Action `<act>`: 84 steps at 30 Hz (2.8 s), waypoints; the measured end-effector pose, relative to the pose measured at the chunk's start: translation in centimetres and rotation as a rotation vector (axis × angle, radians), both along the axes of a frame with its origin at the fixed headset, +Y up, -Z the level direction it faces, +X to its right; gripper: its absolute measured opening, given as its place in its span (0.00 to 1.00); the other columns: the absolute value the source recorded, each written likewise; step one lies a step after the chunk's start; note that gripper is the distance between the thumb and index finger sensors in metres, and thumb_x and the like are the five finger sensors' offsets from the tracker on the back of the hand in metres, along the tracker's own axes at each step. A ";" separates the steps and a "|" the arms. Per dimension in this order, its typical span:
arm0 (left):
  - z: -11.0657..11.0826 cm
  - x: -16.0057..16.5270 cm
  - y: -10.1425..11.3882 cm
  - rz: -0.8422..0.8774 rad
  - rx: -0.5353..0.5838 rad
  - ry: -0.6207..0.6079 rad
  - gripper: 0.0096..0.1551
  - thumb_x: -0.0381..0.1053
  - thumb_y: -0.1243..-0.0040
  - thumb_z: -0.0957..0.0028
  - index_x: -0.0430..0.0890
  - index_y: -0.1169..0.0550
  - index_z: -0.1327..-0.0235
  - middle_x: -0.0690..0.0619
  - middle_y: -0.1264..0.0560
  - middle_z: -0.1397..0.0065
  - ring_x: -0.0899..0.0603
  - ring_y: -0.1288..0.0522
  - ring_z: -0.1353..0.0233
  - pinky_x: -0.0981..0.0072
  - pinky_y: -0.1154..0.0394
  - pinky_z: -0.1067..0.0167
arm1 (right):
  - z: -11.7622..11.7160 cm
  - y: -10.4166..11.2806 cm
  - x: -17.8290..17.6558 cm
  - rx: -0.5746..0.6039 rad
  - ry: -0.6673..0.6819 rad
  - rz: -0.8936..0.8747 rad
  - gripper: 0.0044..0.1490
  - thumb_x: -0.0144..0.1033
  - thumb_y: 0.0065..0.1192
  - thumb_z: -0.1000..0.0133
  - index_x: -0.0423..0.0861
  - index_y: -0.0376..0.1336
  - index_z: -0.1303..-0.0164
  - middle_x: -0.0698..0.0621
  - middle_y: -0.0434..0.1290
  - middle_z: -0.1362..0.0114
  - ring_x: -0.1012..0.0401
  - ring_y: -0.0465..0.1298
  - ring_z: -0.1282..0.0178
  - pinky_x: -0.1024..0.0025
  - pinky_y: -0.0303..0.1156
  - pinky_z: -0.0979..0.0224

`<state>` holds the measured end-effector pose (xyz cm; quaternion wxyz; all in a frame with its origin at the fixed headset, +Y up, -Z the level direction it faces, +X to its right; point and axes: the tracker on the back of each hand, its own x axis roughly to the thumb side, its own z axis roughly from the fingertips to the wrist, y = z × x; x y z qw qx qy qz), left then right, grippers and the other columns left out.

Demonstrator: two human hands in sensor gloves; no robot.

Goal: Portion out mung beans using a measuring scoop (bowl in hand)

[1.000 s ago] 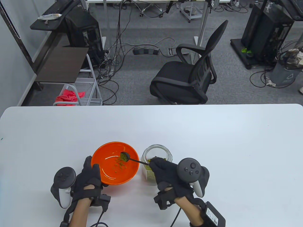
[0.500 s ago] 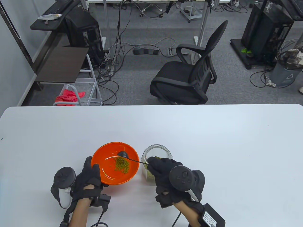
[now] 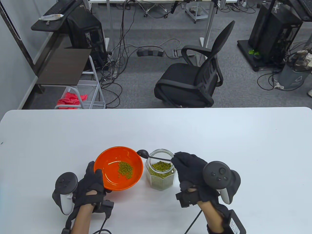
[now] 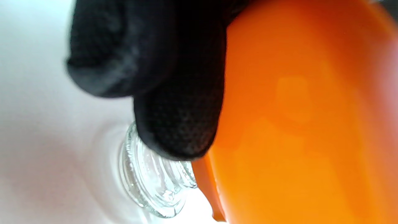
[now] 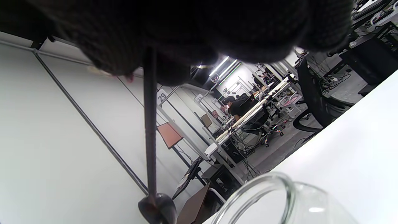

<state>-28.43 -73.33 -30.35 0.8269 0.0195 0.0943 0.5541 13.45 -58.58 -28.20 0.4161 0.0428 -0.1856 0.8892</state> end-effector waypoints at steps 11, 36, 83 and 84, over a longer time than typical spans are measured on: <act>0.0 0.0 0.0 -0.002 0.000 0.004 0.39 0.55 0.54 0.41 0.37 0.44 0.22 0.39 0.30 0.31 0.47 0.08 0.69 0.72 0.12 0.75 | 1.0 2.1 4.3 -0.011 -0.059 -0.037 0.23 0.45 0.77 0.53 0.40 0.78 0.58 0.50 0.80 0.69 0.59 0.79 0.76 0.44 0.75 0.48; -0.1 0.2 -0.1 -0.014 0.002 -0.011 0.39 0.55 0.54 0.41 0.37 0.44 0.22 0.39 0.31 0.31 0.47 0.08 0.69 0.72 0.12 0.74 | -3.0 -3.3 -4.5 -0.062 -0.141 0.508 0.23 0.42 0.77 0.53 0.41 0.77 0.55 0.50 0.80 0.67 0.59 0.79 0.73 0.43 0.74 0.46; -0.1 0.4 0.0 -0.019 0.010 -0.023 0.39 0.55 0.54 0.40 0.37 0.44 0.22 0.39 0.31 0.31 0.47 0.08 0.69 0.72 0.12 0.74 | -6.3 -8.1 3.3 -0.615 0.166 -0.380 0.26 0.40 0.64 0.47 0.34 0.73 0.51 0.51 0.83 0.72 0.62 0.82 0.82 0.49 0.79 0.55; -0.1 0.4 0.0 -0.018 0.012 -0.022 0.39 0.55 0.54 0.40 0.37 0.44 0.22 0.39 0.31 0.31 0.47 0.08 0.69 0.72 0.12 0.74 | -6.3 -8.2 3.4 -0.619 0.168 -0.391 0.26 0.40 0.64 0.47 0.34 0.73 0.50 0.51 0.83 0.71 0.62 0.82 0.82 0.49 0.79 0.55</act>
